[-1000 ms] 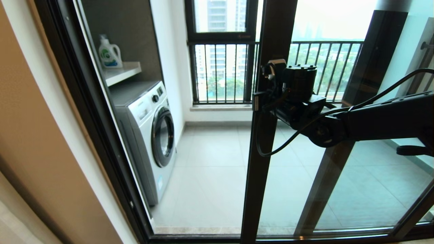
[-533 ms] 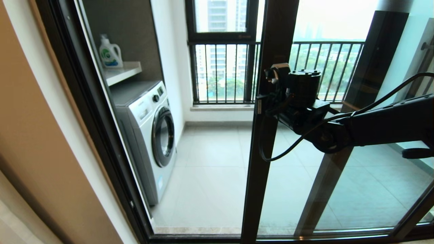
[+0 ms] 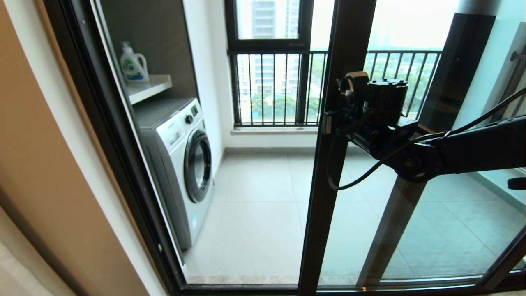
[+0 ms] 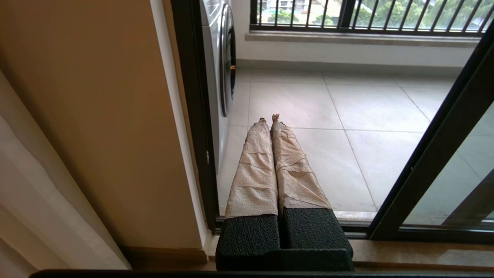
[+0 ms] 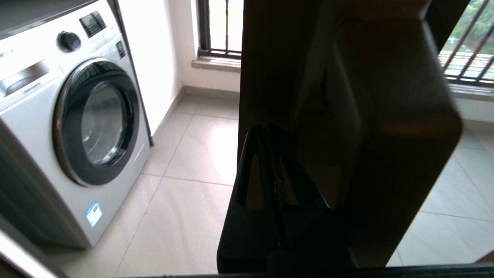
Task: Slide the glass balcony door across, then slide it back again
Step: Open the slid door
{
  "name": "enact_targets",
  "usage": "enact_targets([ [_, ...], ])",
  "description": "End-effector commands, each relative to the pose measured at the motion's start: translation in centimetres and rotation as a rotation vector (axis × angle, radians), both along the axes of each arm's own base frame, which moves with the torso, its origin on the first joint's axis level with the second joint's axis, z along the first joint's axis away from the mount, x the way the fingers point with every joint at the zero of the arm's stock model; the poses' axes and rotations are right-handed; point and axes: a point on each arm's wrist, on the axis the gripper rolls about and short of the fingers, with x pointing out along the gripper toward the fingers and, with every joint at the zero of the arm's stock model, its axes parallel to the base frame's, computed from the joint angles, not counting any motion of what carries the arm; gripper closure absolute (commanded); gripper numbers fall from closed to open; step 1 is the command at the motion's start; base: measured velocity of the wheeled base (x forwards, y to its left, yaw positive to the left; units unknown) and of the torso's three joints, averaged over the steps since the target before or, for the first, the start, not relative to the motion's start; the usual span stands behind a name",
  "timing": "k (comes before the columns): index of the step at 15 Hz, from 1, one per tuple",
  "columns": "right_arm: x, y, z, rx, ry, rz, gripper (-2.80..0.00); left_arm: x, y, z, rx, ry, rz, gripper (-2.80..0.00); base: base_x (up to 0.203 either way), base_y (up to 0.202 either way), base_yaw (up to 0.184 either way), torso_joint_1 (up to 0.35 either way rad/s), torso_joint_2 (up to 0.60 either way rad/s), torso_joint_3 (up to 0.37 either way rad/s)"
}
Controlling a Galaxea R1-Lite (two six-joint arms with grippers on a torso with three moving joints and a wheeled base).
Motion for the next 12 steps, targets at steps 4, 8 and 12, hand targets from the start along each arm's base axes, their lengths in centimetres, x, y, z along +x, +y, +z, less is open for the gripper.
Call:
enact_targets([
  [4, -1.1, -1.8, 0.8, 0.007, -0.034, -0.034, 0.00, 0.0, 0.0, 0.0, -0.001, 0.001, 0.000, 0.00, 0.000, 0.000, 0.000, 0.000, 0.00, 0.000],
  [8, -1.8, -0.7, 1.6, -0.005, -0.057, -0.005, 0.00, 0.0, 0.0, 0.0, -0.001, 0.001, 0.000, 0.00, 0.000, 0.000, 0.000, 0.000, 0.00, 0.000],
  [12, -1.7, -0.9, 2.3, -0.004, -0.077, -0.013, 0.00, 0.0, 0.0, 0.0, -0.001, 0.001, 0.000, 0.00, 0.000, 0.000, 0.000, 0.000, 0.00, 0.000],
])
